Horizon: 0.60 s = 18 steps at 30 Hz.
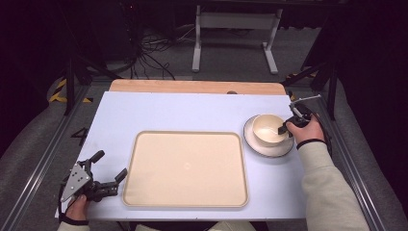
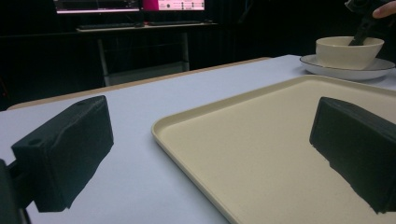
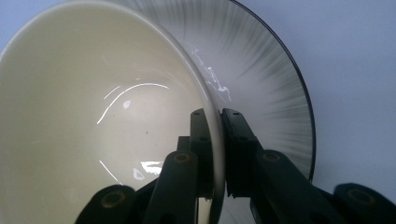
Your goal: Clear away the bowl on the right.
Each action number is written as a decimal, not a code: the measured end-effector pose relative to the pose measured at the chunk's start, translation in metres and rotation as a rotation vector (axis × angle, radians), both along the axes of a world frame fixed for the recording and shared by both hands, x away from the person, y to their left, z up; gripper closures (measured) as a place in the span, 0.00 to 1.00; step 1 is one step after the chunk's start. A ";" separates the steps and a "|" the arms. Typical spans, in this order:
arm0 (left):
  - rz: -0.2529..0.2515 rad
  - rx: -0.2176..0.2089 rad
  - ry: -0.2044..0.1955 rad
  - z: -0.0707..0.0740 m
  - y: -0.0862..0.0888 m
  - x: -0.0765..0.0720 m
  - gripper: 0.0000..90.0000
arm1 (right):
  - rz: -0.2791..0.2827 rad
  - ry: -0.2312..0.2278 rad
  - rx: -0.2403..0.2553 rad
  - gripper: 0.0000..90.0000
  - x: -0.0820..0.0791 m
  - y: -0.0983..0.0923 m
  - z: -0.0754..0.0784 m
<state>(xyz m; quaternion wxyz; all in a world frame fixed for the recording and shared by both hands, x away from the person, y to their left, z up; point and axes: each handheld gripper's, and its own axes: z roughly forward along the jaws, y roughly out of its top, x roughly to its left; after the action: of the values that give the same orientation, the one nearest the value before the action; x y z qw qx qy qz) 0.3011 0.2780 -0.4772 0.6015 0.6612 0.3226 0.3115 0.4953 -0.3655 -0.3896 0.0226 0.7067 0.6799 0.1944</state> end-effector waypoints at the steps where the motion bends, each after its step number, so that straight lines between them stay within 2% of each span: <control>1: 0.000 0.000 0.000 0.000 0.000 0.000 0.00 | -0.002 0.001 0.001 0.92 0.000 0.000 0.001; 11: 0.001 -0.002 -0.001 0.000 0.000 0.000 0.00 | -0.003 -0.012 0.004 0.91 -0.004 0.000 0.011; 14: 0.001 -0.002 -0.001 0.000 0.000 0.000 0.00 | 0.004 -0.019 -0.013 0.91 -0.005 0.002 0.019; 18: 0.001 -0.002 -0.001 0.000 0.000 0.000 0.00 | 0.007 -0.026 -0.011 0.91 -0.005 0.002 0.029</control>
<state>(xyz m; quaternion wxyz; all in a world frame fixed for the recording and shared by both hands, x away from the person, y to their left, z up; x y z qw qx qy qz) 0.3012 0.2779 -0.4773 0.6023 0.6602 0.3229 0.3116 0.4900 -0.3636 -0.3603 0.0347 0.7017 0.6829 0.2001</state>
